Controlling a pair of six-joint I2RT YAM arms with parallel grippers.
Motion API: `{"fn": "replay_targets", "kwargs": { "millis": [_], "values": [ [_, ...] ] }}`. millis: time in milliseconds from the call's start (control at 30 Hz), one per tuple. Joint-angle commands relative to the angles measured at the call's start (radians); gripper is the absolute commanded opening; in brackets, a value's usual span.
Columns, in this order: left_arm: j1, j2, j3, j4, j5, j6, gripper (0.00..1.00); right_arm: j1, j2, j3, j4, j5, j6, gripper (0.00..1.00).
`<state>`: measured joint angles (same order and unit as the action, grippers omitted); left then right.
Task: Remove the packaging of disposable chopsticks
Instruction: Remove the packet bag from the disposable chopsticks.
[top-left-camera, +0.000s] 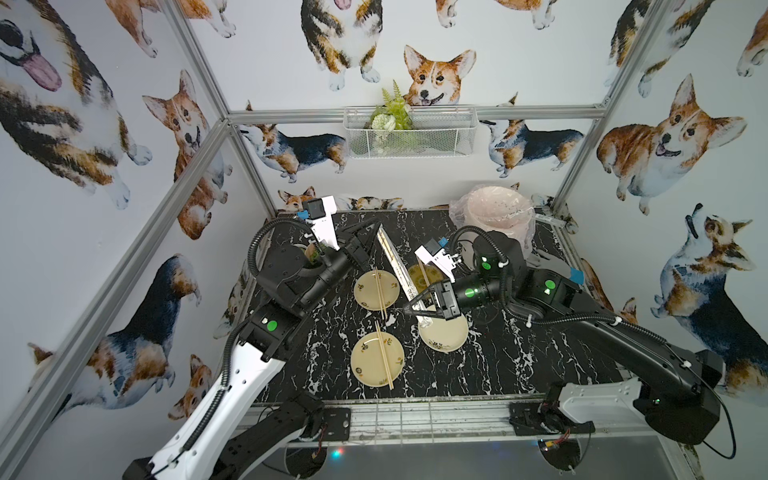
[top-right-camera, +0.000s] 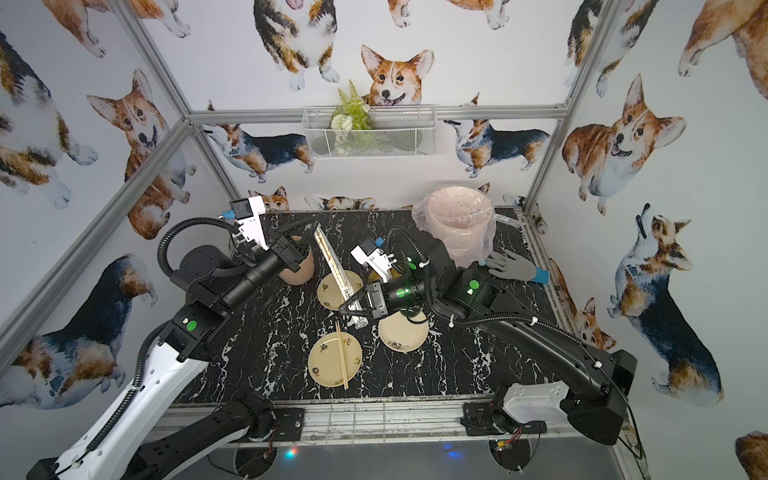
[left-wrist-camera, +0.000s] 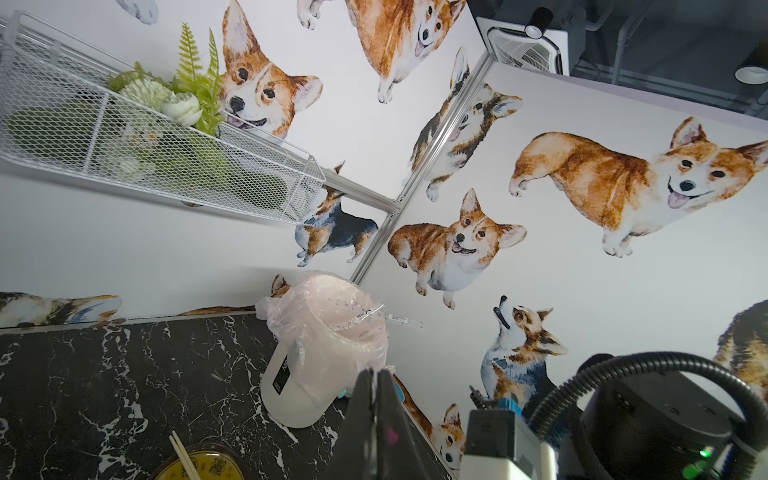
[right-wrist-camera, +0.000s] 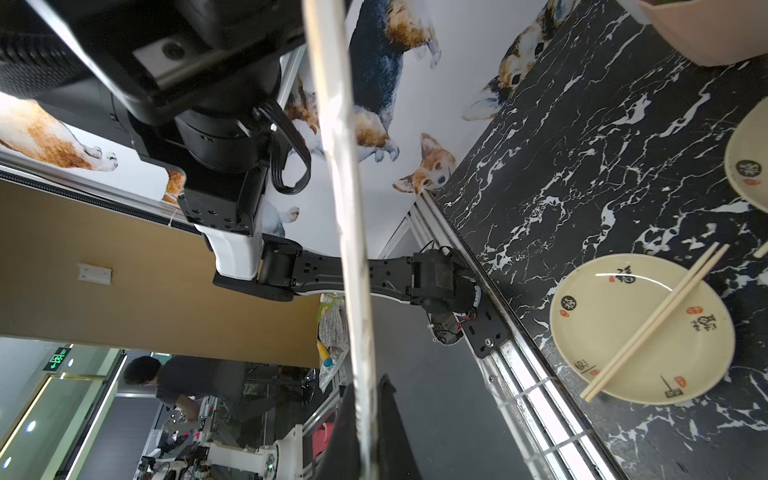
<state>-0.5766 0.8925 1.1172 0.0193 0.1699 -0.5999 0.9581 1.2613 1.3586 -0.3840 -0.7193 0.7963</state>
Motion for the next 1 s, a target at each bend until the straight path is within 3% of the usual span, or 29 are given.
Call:
{"fn": "replay_targets", "kwargs": {
  "millis": [0,500,867,967],
  "values": [
    [-0.018,-0.006,-0.011,-0.077,0.160,-0.027,0.00,-0.032,0.015,0.007,0.207,0.202,0.115,0.00],
    [-0.104,0.028,-0.025,-0.104,0.092,0.015,0.00,-0.020,0.117,0.123,0.290,0.161,0.130,0.00],
    [-0.106,0.044,-0.035,-0.118,0.110,-0.015,0.00,-0.032,0.097,0.102,0.295,0.300,0.069,0.00],
    [-0.109,0.041,-0.041,-0.126,0.118,-0.027,0.00,-0.060,0.107,0.079,0.344,0.279,0.094,0.00]
  ]
}}
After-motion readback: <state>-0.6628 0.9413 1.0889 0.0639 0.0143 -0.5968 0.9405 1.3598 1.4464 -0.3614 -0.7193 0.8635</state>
